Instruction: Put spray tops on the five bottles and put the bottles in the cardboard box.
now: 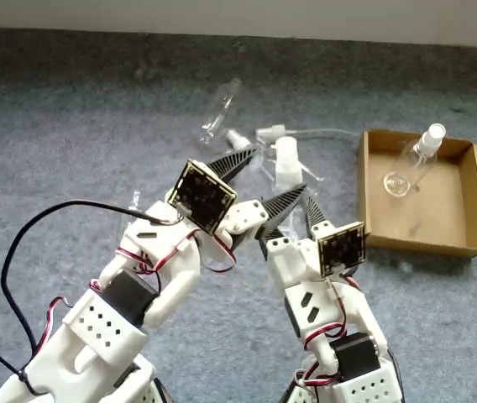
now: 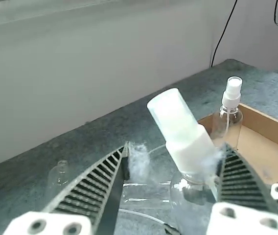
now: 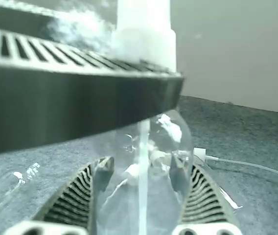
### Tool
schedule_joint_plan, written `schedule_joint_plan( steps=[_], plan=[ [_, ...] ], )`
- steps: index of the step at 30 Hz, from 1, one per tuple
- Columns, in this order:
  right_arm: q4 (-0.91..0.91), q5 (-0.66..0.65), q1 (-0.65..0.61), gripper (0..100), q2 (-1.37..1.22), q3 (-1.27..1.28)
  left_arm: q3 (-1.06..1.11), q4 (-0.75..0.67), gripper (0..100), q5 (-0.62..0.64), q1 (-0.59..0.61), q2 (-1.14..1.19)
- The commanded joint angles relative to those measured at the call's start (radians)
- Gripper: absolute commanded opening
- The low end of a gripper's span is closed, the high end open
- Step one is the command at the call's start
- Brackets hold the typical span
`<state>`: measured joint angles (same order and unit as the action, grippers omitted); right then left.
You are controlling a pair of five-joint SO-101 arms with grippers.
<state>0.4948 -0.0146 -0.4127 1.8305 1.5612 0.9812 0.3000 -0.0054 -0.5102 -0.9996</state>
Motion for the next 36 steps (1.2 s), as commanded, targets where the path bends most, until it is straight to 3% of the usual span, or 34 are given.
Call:
schedule_joint_plan(
  steps=[1, 15, 36],
  plan=[
    [-0.004, -0.002, 0.015, 6.3, 0.01, -0.059, -0.056, 0.026, 23, -0.008, -0.062, -0.008],
    [-0.004, -0.002, 0.015, 6.3, 0.01, -0.059, -0.094, 0.031, 23, -0.008, -0.168, -0.01],
    [-0.002, -0.002, 0.015, 6.3, 0.01, -0.058, -0.211, 0.028, 23, -0.008, -0.044, -0.053]
  ],
)
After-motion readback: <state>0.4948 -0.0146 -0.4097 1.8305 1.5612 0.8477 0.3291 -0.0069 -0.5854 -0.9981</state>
